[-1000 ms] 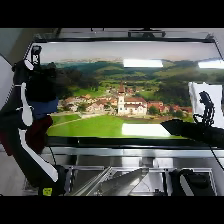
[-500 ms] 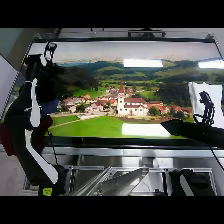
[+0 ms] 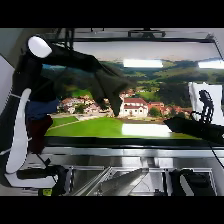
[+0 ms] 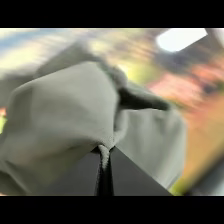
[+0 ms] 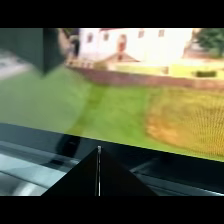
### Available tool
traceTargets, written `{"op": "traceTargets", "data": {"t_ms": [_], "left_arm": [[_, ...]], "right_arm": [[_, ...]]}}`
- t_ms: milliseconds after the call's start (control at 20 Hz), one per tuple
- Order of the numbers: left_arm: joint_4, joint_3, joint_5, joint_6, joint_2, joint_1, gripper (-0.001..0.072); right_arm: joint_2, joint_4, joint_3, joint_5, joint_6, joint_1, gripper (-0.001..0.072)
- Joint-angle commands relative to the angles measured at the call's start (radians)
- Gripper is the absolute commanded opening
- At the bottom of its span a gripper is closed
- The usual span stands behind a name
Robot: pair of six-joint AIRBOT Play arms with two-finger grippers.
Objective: Fold the shirts.
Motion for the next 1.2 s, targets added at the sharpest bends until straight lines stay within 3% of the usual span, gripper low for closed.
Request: {"op": "traceTargets", "data": {"t_ms": [0,100,150,200,250,300,350,550,700,850,1000,1100,1150], "left_arm": [[-0.077,-0.202,0.030,-0.033,0.067,-0.131,0.0016],[-0.079,-0.293,0.071,-0.039,0.047,-0.170,0.0016],[-0.080,-0.316,0.088,-0.039,0.034,-0.180,0.0016],[-0.081,-0.324,0.092,-0.039,0.021,-0.183,0.0018],[-0.085,-0.319,0.074,-0.039,0.013,-0.182,0.0234],[-0.085,-0.303,0.038,-0.041,0.011,-0.169,0.0487],[-0.084,-0.277,-0.015,-0.064,0.013,-0.151,0.0656],[-0.075,-0.274,-0.259,-0.152,0.087,-0.047,0.0655],[-0.076,-0.500,-0.259,-0.155,0.237,-0.021,0.0646],[-0.089,-0.809,-0.130,-0.190,0.406,-0.044,0.0647],[-0.183,-1.092,0.103,-0.197,0.527,-0.116,0.0646],[-0.284,-1.223,0.294,-0.195,0.549,-0.165,0.0558],[-0.318,-1.261,0.355,-0.192,0.538,-0.190,0.0558]], "right_arm": [[-0.019,-0.124,0.000,-0.003,0.000,0.000,0.0017],[-0.027,-0.126,0.000,-0.002,-0.027,0.000,0.0025],[-0.032,-0.126,0.000,-0.003,-0.039,0.000,0.0136],[-0.040,-0.127,0.000,-0.002,-0.046,0.000,0.0347],[-0.046,-0.127,0.000,-0.003,-0.046,0.000,0.0408],[-0.054,-0.129,0.000,-0.005,-0.047,-0.003,0.0407],[-0.070,-0.128,0.006,-0.002,-0.053,-0.016,0.0404],[-0.247,-0.123,0.091,0.019,-0.157,-0.154,0.0381],[-0.490,-0.060,0.206,0.018,-0.243,-0.217,0.0361],[-0.761,0.050,0.332,0.035,-0.302,-0.245,0.0362],[-0.944,0.107,0.409,0.031,-0.321,-0.243,0.0362],[-1.019,0.182,0.426,0.030,-0.372,-0.243,0.0362],[-1.044,0.210,0.428,0.028,-0.392,-0.243,0.0362]]}}
